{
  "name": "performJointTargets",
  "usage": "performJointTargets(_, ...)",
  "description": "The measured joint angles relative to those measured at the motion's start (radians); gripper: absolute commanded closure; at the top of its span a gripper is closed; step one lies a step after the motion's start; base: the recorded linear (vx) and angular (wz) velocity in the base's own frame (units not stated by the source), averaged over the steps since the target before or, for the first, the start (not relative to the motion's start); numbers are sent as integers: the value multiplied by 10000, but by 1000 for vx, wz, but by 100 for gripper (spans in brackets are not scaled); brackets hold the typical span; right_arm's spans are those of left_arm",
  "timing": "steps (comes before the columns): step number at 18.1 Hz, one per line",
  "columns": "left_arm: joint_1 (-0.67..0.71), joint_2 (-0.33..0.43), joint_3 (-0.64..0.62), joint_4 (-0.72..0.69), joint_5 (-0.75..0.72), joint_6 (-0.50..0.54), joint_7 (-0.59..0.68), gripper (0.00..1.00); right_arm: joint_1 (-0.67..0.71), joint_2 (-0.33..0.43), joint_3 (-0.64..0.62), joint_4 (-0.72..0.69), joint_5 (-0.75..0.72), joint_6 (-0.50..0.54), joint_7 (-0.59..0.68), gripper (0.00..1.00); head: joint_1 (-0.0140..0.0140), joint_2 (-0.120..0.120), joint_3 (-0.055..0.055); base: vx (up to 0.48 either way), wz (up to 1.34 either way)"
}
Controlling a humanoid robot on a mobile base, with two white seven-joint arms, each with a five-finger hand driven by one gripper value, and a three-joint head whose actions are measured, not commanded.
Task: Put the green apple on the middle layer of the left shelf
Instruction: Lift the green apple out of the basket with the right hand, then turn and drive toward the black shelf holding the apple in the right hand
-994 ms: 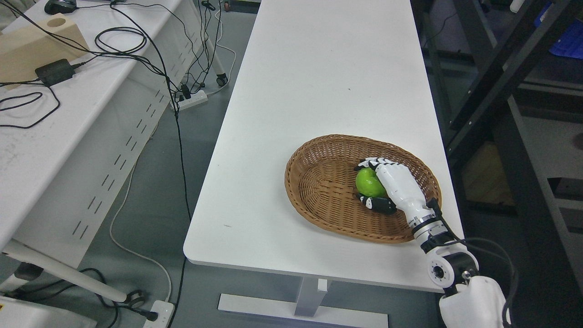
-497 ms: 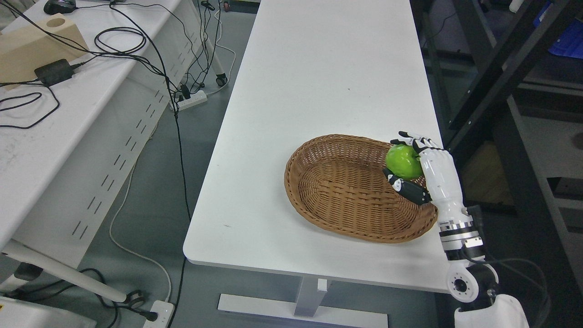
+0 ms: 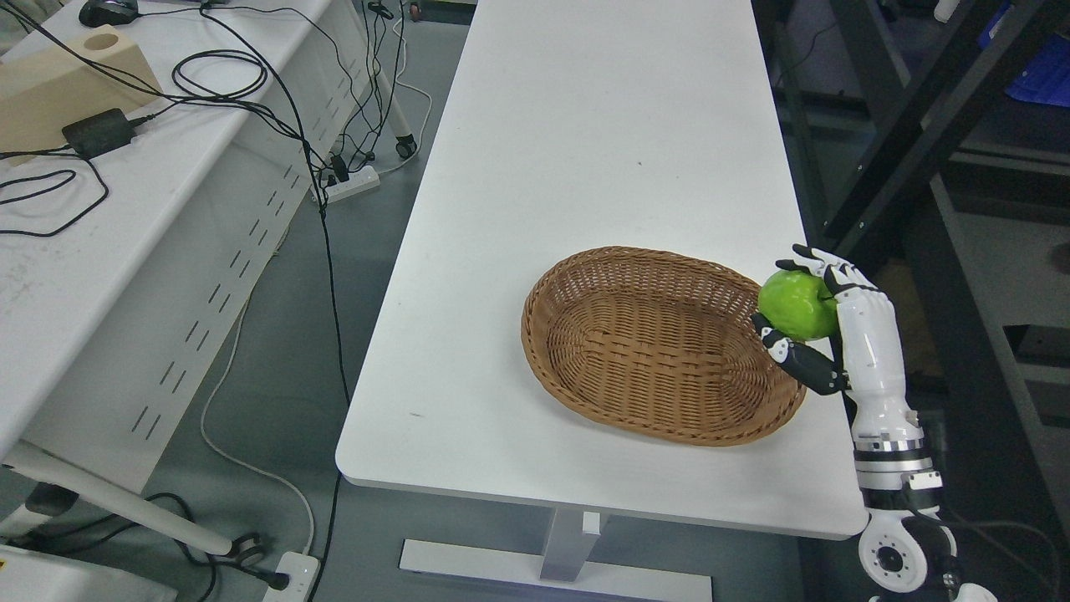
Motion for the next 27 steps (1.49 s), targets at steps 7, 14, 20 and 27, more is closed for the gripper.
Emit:
performJointTargets(7,0,0,0,0,0,0,0,0,413,93,-385,-276,-129,-12,29,100,0,0,0,0,0)
performJointTargets(14,0,0,0,0,0,0,0,0,656,154,-569,-430,-164,-25,66,100,0,0,0,-8,-10)
performJointTargets(20,0,0,0,0,0,2,0,0,755,176,-618,-487,-167,-33,66,100,0,0,0,-42,10)
performJointTargets(27,0,0,0,0,0,38,0,0,853,190,-637,-516,-166,-34,67,100,0,0,0,-127,-5)
